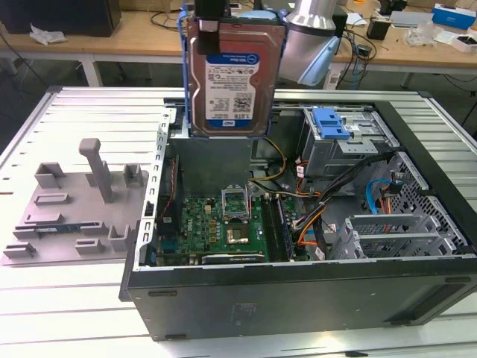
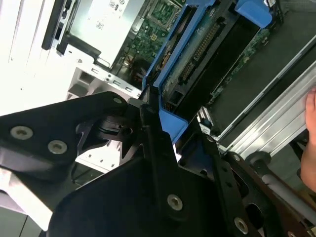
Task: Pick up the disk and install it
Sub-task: 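Pick up the disk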
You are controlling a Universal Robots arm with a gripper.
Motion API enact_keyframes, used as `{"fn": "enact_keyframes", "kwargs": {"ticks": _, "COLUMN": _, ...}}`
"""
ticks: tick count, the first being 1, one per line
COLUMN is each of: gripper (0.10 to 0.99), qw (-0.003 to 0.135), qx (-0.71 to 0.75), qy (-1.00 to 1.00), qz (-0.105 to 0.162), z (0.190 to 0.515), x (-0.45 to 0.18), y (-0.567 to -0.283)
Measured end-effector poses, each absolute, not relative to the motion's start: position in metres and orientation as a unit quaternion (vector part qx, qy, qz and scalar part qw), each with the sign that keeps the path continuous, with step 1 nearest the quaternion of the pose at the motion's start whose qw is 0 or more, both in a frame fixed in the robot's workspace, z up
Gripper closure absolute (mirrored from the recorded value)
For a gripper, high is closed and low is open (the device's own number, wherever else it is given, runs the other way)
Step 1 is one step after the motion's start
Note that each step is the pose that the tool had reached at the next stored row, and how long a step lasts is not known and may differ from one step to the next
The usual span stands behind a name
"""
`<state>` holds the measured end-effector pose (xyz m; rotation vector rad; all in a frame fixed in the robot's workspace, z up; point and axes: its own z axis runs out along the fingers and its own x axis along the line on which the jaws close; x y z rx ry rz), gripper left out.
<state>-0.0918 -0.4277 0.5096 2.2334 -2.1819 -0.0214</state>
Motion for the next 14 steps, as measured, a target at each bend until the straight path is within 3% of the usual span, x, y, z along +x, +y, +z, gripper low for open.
{"fn": "enact_keyframes", "kwargs": {"ticks": 14, "gripper": 0.718, "qw": 0.010, "qx": 0.715, "qy": -0.699, "qz": -0.007, "z": 0.507, "x": -0.042, "y": -0.451}}
